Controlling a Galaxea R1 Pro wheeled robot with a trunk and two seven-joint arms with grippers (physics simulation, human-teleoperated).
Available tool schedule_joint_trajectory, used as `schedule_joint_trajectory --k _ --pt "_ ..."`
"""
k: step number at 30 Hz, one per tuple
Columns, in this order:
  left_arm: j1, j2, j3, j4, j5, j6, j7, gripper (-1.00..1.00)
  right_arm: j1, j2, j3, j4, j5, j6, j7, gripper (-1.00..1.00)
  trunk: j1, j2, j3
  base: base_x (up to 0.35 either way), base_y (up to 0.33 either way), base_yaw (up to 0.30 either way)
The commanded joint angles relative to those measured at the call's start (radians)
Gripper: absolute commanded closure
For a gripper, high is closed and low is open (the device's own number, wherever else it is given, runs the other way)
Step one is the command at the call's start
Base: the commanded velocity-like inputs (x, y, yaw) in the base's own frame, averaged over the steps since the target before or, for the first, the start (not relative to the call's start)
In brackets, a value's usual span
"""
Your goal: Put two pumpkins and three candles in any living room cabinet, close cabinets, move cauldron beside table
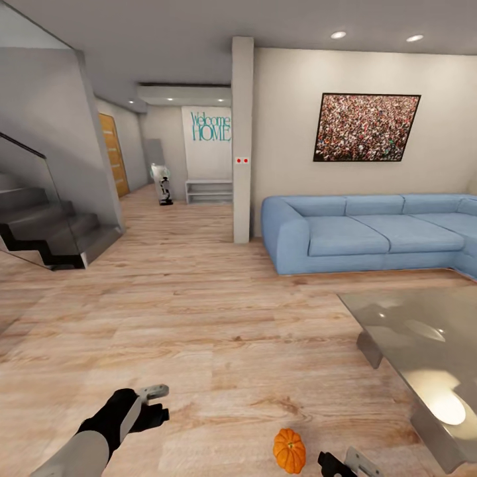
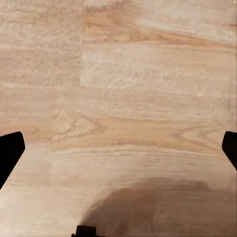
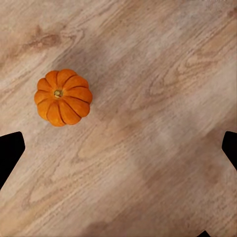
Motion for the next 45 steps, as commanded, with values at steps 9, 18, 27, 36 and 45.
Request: schedule_joint_trajectory --k 9,18,27,36,45 --pt "0.0 0.026 0.004 -0.007 0.001 0.031 -0.188 -1.0 0.0 -0.002 -0.001 -0.002 -0.005 0.004 0.012 -1.0 0.023 -0.042 -0.019 0.001 0.0 0.0" --pt "-0.003 0.102 0.078 -0.01 0.022 0.17 -0.262 -1.0 -0.022 -0.037 -0.077 -0.031 -0.053 0.12 0.126 -1.0 0.057 -0.105 -0.047 0.0 0.0 0.0" --pt "-0.026 0.188 0.091 -0.112 0.022 0.353 -0.423 -1.0 -0.061 -0.045 -0.137 -0.141 -0.064 0.225 0.124 -1.0 0.092 -0.168 -0.075 0.0 0.0 0.0" --pt "-0.026 0.176 0.093 -0.124 0.022 0.356 -0.429 -1.0 -0.066 -0.039 -0.408 -0.145 -0.069 0.166 0.145 -1.0 0.126 -0.231 -0.103 0.0 0.0 0.0" --pt "-0.026 0.172 0.094 -0.127 0.023 0.358 -0.43 -1.0 -0.105 -0.037 -0.44 -0.149 -0.058 0.177 0.193 -1.0 0.161 -0.294 -0.132 0.0 0.0 0.0"
